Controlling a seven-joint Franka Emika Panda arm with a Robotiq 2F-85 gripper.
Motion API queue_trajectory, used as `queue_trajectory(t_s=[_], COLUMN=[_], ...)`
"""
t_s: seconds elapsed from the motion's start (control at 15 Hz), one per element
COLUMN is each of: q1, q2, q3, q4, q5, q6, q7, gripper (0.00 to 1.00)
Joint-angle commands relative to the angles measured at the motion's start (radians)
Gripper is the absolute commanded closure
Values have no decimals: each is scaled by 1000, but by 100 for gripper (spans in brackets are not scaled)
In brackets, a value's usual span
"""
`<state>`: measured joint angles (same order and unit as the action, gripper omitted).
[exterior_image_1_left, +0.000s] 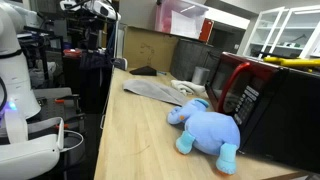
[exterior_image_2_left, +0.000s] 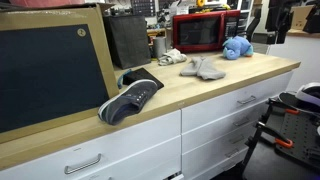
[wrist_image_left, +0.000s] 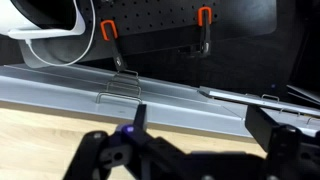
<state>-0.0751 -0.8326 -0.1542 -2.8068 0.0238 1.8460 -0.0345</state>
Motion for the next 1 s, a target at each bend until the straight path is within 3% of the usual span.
queue_trajectory(t_s=[0.0, 0.67, 0.93], q1=[-14, -14, 31], q2=[3, 6, 50], q3=[13, 13, 42], q4=[0, 0, 23], q5=[9, 9, 49], q6=[-2, -2, 48], q7=[-9, -9, 5], gripper=[0, 0, 0])
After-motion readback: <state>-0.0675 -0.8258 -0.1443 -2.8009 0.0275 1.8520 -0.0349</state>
